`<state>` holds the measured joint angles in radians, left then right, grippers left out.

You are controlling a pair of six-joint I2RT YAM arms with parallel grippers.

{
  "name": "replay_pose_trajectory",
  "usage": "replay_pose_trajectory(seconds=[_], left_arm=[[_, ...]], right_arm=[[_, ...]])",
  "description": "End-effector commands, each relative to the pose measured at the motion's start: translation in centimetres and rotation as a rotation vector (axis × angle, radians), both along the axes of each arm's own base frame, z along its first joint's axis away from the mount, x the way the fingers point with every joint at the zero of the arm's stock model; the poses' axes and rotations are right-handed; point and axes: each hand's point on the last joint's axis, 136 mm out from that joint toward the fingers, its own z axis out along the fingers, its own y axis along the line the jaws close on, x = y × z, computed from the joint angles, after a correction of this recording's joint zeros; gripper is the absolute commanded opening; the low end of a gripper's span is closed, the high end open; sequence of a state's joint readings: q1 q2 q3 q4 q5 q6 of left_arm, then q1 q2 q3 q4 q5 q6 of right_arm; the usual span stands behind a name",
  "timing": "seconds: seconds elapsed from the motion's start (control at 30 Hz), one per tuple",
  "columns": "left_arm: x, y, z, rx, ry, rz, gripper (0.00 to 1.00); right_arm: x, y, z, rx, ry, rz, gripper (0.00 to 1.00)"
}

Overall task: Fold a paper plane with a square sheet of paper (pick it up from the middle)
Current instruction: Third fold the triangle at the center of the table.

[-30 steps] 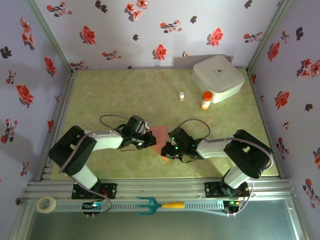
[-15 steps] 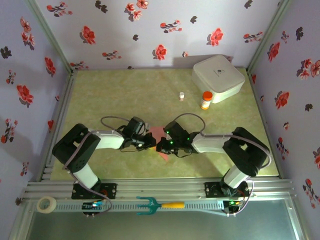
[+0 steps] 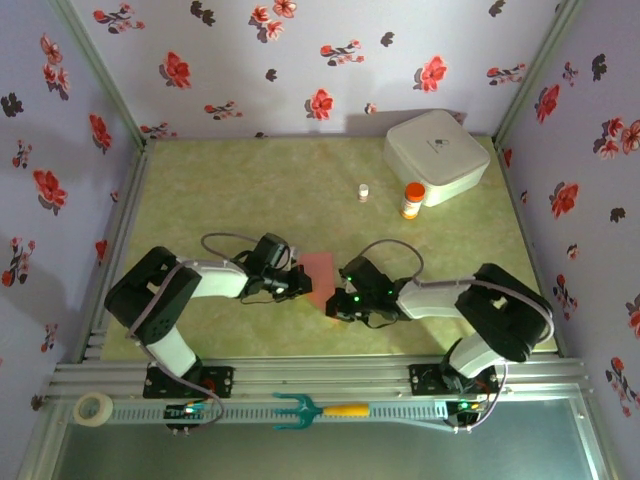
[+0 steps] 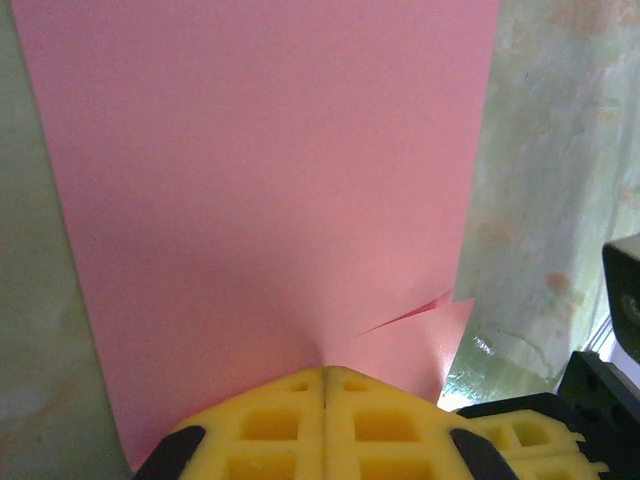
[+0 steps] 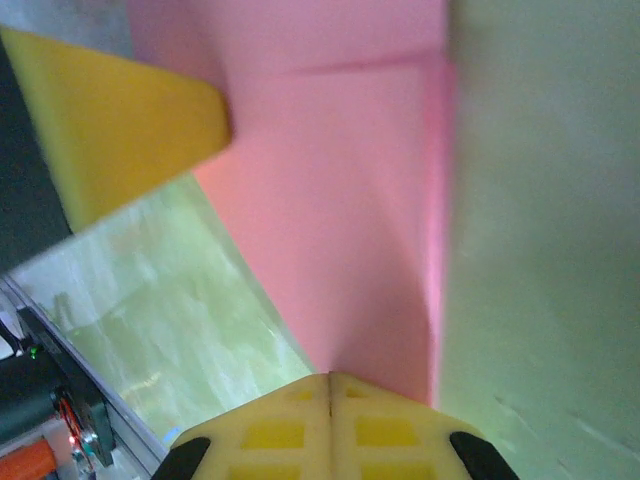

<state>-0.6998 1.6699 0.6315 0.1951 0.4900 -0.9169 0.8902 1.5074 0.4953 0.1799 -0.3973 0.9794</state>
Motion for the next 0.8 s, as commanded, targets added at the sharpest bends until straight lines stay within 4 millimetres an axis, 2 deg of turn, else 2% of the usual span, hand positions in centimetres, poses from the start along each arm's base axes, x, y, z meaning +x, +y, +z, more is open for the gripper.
replay_pose_trajectory(seconds=[0.0,0.17,0.37,0.47,0.53,0.67,0.77], left_arm=[[-1.1,3.0,-3.6,0.138,0.076,0.051,0.00],[-1.0,3.1,-3.5,0.130,0.077,0.074,0.00],[-0.7,2.8,-2.4,0.090,0.054,0.135,0.00],[-0.8,2.6,-1.8,0.089,0.030,0.148,0.00],[-0.8,2.6,-1.5,0.090,0.019,0.152,0.00],[-0.9,2.3,-1.6,0.090,0.021,0.142,0.00],[-0.9,2.1,-1.8,0.088,0.026,0.134,0.00]], right_arm=[[-2.0,-2.3,-1.2,-0.057,0.046,0.000,0.07],[-3.0,-4.4,-1.3,-0.103,0.040,-0.016,0.08],[-1.2,-5.0,1.7,-0.109,-0.086,-0.052,0.12],[-0.3,-5.0,2.6,-0.112,-0.127,-0.081,0.13],[0.1,-4.5,3.1,-0.087,-0.139,-0.089,0.14],[0.6,-1.6,4.6,0.021,-0.128,-0.052,0.13],[0.7,0.3,4.8,0.048,-0.115,-0.011,0.09]])
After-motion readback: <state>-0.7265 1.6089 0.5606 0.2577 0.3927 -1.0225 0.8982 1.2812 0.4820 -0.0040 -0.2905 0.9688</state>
